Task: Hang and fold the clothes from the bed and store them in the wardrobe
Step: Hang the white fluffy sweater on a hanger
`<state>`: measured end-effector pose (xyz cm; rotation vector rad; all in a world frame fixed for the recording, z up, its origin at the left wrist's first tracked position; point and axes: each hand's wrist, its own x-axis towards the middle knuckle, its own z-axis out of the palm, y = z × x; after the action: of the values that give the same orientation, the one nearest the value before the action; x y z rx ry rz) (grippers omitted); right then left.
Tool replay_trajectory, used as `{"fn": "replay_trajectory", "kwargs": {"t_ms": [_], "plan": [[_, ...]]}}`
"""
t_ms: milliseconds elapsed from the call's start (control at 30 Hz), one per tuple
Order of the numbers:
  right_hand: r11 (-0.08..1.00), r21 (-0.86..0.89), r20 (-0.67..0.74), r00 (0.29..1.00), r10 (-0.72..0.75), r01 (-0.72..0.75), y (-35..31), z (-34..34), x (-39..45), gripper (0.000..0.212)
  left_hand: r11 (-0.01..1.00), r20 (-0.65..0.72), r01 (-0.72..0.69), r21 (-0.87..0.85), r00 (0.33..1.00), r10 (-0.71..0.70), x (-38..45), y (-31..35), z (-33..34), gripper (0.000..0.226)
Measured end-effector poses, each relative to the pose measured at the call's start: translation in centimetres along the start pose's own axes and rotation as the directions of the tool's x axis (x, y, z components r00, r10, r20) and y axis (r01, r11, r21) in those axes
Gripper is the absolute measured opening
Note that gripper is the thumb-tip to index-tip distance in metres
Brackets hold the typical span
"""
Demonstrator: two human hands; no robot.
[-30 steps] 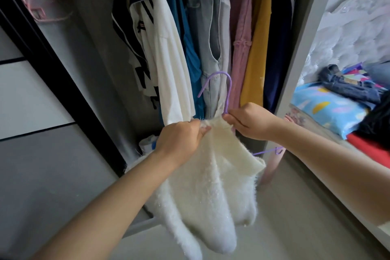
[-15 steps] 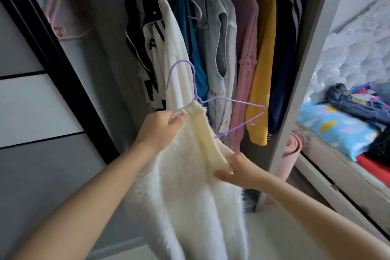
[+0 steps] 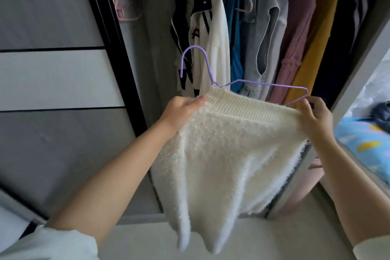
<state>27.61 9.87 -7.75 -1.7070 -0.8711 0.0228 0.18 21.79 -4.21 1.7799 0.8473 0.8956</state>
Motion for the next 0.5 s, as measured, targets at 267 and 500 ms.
{"fn": "replay_trajectory", "kwargs": {"t_ms": [267, 500], "plan": [[0.934, -0.279, 0.291, 0.947, -0.138, 0.222, -1.4, -0.8, 1.3, 0.057, 0.901, 0.043, 0.004, 0.434, 0.999, -0.025, -0.4, -1.5, -2.6, 0.051], [0.524, -0.348, 0.499, 0.627, -0.599, 0.778, -4.0, -0.7, 0.2, 0.068, 0.607, 0.134, -0.131, 0.784, 0.990, 0.041, -1.0, 0.6, -1.6, 0.053]]}}
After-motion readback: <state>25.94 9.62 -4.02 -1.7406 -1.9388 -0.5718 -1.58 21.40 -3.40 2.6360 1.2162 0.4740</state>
